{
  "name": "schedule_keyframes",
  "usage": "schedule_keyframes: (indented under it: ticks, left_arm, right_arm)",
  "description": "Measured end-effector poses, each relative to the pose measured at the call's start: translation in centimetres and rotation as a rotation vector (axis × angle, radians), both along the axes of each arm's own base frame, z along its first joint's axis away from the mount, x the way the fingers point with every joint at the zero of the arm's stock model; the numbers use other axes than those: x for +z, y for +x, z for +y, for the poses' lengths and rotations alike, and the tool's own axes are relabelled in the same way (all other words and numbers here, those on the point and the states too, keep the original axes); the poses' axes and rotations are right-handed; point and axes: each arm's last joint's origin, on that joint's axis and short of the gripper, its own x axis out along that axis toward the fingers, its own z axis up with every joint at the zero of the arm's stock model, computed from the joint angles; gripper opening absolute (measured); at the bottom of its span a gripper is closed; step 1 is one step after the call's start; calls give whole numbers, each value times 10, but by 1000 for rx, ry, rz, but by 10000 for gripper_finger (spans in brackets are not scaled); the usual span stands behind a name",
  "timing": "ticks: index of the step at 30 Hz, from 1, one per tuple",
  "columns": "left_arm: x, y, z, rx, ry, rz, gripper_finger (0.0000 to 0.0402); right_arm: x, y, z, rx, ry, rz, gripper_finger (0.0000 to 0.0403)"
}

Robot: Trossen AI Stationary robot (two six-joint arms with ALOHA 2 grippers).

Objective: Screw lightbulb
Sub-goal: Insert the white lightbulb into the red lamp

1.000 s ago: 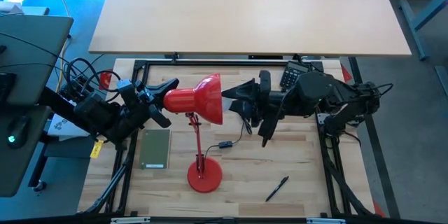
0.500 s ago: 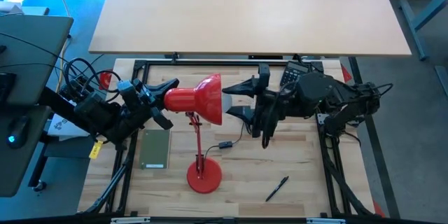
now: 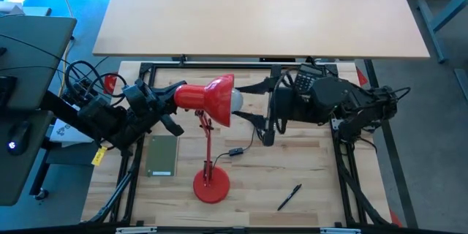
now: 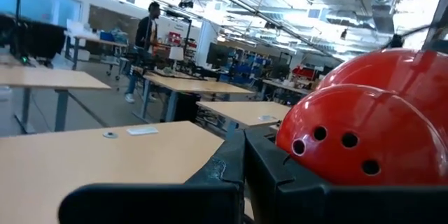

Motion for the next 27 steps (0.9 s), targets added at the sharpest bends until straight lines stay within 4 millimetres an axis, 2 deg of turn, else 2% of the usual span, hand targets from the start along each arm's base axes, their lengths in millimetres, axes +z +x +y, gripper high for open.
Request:
schedule_keyframes:
  ticks: [7,15,21,27]
  left_arm:
    - [0,0,0,19,90,85,0]
    - [0,0,0,43,209,194,0]
    - [0,0,0,55,257,239,0]
    - [0,0,0,61,278,260,0]
  right_arm:
    - [2,-1,-1,4,445,-65,226]
    - [1,0,-3,52,853,-96,226]
    - [0,2,-8,94,1087,-92,222]
    - [-1,3,-10,110,1241,-82,210]
